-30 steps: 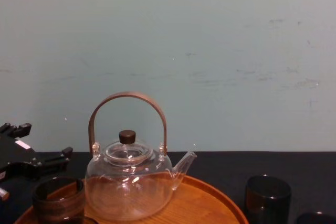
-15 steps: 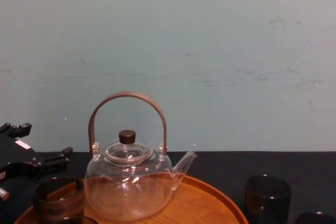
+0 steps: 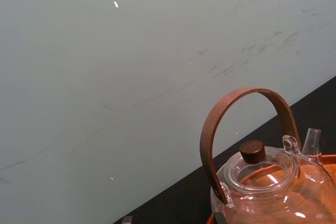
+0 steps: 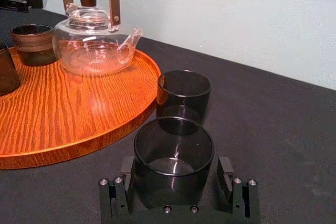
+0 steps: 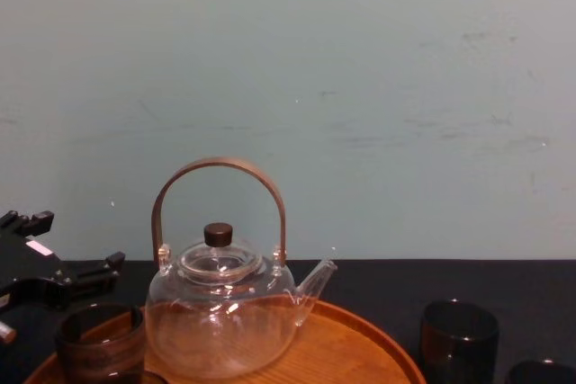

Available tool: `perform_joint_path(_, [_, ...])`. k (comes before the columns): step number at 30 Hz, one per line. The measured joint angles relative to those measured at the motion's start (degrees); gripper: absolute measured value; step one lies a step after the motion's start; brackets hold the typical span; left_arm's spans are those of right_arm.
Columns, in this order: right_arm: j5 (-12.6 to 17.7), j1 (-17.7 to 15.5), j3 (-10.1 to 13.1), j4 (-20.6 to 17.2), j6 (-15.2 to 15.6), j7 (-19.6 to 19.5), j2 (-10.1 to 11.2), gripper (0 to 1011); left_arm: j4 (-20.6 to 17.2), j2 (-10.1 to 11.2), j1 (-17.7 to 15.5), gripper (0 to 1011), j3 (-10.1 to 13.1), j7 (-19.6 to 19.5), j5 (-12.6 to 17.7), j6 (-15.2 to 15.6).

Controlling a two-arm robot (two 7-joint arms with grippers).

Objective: Pick up the glass from the table and place it on the tray.

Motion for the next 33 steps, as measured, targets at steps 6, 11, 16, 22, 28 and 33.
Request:
perform_joint_path(6, [0.16,1.43,-0.49,1.95,-0.28,0.48,-0.33,1002,0.0,0.0,0.0,1001,0.0,0.0,0.0,0.0])
perform_joint_path(11, [0.19,2.98,-1.04,3.74,-0.75,1.06,-0.59,1002,0.0,0.0,0.0,1001,0.0,0.0,0.0,0.0])
perform_joint_path(16, [0.46,4.31,-1.68,5.07,-1.27,1.87,-0.82,1002,0.0,0.0,0.0,1001,0.0,0.0,0.0,0.0])
perform_joint_path(22, [1.12,6.02,-2.68,6.55,-1.5,3.15,-1.09,1002,0.0,0.0,0.0,1001,0.0,0.0,0.0,0.0])
perform_joint_path(28, [2.48,7.22,-3.12,7.81,-1.74,4.17,-1.37,1002,0.0,0.0,0.0,1001,0.0,0.0,0.0,0.0])
perform_joint_path(33, [2.44,7.17,-3.12,7.79,-1.74,4.16,-1.33,1002,0.0,0.0,0.0,1002,0.0,0.0,0.0,0.0])
